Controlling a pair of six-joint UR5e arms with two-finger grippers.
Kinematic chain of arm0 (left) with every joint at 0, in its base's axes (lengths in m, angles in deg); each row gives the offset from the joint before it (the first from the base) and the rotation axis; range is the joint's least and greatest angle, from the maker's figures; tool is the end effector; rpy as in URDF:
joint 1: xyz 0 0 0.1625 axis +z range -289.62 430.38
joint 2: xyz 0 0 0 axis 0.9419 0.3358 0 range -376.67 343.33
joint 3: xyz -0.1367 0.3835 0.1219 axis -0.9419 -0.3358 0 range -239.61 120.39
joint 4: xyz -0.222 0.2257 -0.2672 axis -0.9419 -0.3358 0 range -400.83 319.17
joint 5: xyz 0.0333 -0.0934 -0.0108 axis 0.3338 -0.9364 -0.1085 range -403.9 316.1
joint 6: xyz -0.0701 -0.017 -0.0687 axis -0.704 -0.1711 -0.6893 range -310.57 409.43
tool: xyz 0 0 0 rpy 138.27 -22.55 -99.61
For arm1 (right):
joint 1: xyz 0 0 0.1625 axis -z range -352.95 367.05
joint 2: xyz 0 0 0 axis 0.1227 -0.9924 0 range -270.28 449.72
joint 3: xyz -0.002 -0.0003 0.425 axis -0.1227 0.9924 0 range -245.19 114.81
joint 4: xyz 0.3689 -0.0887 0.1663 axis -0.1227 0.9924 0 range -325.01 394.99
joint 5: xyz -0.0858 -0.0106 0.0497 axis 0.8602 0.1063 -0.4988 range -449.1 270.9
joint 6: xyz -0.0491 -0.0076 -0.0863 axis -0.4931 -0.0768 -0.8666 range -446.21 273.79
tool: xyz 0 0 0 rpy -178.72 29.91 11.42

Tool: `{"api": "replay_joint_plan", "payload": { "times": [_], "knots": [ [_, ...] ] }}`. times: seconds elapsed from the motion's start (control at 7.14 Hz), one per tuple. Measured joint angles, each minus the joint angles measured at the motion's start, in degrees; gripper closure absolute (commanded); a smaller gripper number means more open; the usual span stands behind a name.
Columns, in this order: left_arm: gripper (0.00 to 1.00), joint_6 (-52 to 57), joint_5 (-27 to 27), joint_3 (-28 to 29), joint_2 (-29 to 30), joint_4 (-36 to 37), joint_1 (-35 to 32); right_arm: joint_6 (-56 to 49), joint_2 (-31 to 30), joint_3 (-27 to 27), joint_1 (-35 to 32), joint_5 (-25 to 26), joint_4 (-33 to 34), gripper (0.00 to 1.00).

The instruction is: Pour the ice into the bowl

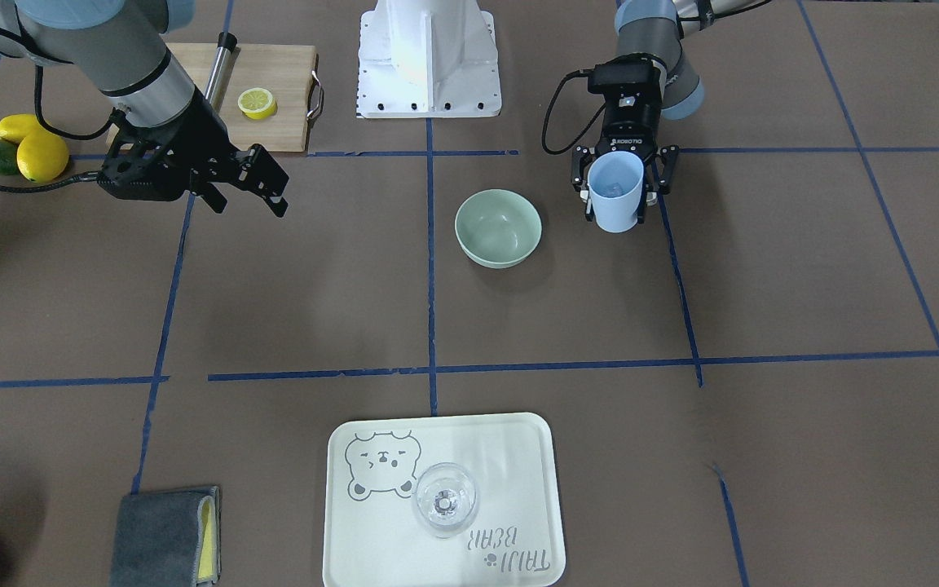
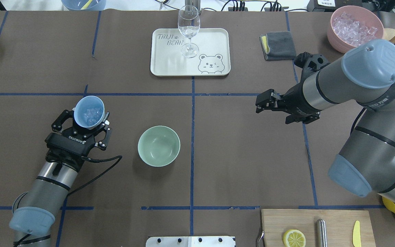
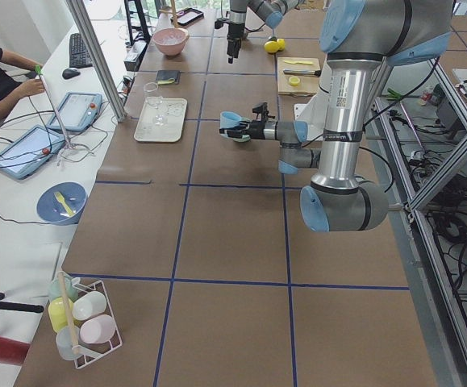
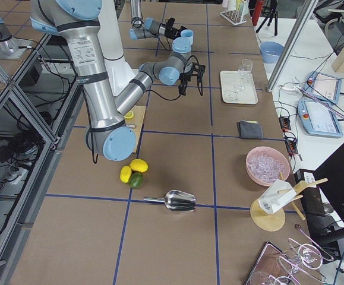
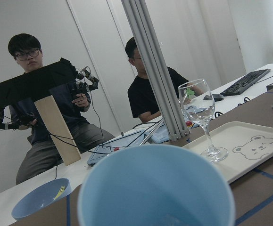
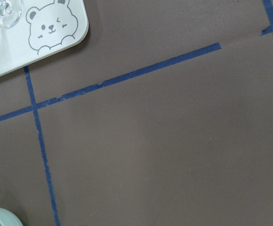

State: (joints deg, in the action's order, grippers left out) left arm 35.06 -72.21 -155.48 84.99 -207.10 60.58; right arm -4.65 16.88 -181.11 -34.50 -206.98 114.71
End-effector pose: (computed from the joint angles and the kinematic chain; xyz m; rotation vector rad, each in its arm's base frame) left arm 0.4555 -0.3030 0.3580 1.5229 0.4974 0.0101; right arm -0.3480 -0.4244 0.2732 -0.0230 -1.0192 0.3007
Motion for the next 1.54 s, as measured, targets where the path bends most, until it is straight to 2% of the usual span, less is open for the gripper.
{"api": "replay_joint_plan", "payload": {
  "times": [0.28, 0.42, 0.7, 0.98, 1.54],
  "knots": [
    [1.0, 10.57, 0.27, 1.04, 4.2, 8.76, 0.79, -0.09, -0.01, 0.36, 0.03, 0.08, 0.0, 0.0],
    [1.0, 17.56, 1.11, 1.22, 5.27, 10.83, 0.79, -0.19, 0.06, 0.47, 0.01, 0.1, 0.02, 0.0],
    [1.0, 33.4, 3.07, 1.18, 5.87, 13.57, 0.72, -0.26, 0.17, 0.5, 0.03, 0.11, 0.08, 0.0],
    [1.0, 42.87, 3.51, 0.56, 6.01, 19.94, 0.89, -0.25, 0.26, 0.45, 0.05, 0.11, 0.09, 0.0],
    [1.0, 52.71, 3.53, -4.43, 6.26, 43.54, 1.34, 0.24, 0.08, 0.09, -0.03, 0.15, 0.09, 0.0]
  ]
}}
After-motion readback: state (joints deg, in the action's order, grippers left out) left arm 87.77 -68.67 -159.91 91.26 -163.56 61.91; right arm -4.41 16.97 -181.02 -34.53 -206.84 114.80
